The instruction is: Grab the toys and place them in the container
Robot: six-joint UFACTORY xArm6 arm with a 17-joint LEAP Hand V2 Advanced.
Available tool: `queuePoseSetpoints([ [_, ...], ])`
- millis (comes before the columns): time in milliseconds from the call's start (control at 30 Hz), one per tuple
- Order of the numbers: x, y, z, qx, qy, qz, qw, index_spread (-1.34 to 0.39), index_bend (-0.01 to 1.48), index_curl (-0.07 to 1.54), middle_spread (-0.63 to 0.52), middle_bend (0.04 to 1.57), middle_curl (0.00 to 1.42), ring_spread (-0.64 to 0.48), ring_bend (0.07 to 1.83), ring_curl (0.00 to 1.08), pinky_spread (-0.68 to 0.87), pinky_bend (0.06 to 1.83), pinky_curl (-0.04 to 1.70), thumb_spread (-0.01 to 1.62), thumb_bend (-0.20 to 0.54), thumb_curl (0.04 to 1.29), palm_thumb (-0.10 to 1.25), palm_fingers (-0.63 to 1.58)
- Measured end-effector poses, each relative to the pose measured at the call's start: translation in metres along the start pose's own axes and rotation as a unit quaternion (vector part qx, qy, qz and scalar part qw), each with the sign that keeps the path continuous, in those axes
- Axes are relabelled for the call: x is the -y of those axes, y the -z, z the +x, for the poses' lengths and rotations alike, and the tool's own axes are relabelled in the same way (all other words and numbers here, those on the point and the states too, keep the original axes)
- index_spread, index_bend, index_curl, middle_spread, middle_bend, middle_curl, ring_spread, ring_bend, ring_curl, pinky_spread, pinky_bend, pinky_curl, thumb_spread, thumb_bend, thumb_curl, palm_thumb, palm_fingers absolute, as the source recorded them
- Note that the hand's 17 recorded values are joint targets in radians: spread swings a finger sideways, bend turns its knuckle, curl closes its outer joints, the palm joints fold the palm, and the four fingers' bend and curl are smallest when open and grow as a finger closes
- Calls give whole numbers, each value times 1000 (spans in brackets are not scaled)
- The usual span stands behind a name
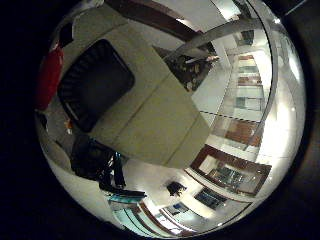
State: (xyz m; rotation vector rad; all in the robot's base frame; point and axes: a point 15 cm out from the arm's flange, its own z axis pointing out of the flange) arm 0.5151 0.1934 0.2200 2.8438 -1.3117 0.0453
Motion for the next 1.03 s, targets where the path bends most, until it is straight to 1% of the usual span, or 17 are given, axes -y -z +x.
queuePoseSetpoints([
  [33, -1, -3, 0, 3, -1, -2, 1000, -415, 617, 682, -490, 763, 1036, -453, 815, 809, -391, 969, -8, 1038, -31, 463, 917, 464],
  [67, -1, -3, 0, 4, 0, -2, 1000, -422, 569, 664, -479, 752, 1017, -428, 773, 800, -359, 966, -6, 1049, -35, 448, 886, 375],
  [100, -2, -3, 0, 5, 0, -4, 1000, -435, 509, 630, -457, 693, 977, -409, 734, 778, -304, 963, -6, 1058, -33, 431, 848, 287],
  [133, -3, -4, 0, 6, 1, -7, 1000, -442, 474, 602, -437, 642, 944, -393, 705, 759, -263, 966, -6, 1064, -31, 417, 823, 251],
  [167, -5, -4, 0, 7, 1, -10, 1000, -448, 444, 577, -406, 559, 896, -375, 676, 737, -217, 977, -4, 1064, -35, 406, 796, 208],
  [233, -6, -4, 0, 7, 1, -12, 1000, -453, 458, 556, -325, 366, 794, -311, 587, 694, -145, 1002, 0, 1058, -36, 388, 755, 106],
  [267, -5, -4, -1, 7, 2, -11, 1000, -449, 465, 542, -260, 261, 727, -260, 535, 661, -102, 1007, -2, 1059, -32, 379, 738, 73],
  [333, -5, -4, -2, 7, 4, -11, 1000, -445, 421, 502, -167, 183, 633, -183, 453, 595, -29, 982, -5, 1057, -29, 364, 711, 59],
  [433, -4, -4, -5, 7, 8, -11, 1000, -445, 319, 440, -80, 172, 532, -89, 396, 528, 47, 937, -5, 1052, -32, 346, 672, 27],
  [600, 0, -3, -13, 7, 15, -9, 1000, -448, 189, 376, -43, 184, 423, 11, 351, 445, 130, 849, -3, 1050, -26, 325, 634, 42],
  [733, 1, -2, -14, 6, 17, -9, 1000, -442, 173, 347, -39, 189, 381, 43, 341, 403, 153, 797, 0, 1044, -27, 320, 621, 57],
  [767, 1, -2, -14, 6, 17, -8, 1000, -442, 180, 345, -31, 169, 365, 51, 349, 398, 162, 795, 2, 1042, -25, 319, 620, 49],
  [1033, -3, 2, -4, 5, 8, -6, 1000, -436, 191, 333, -24, 178, 318, 65, 351, 349, 180, 759, 8, 1043, -24, 314, 615, 71],
])
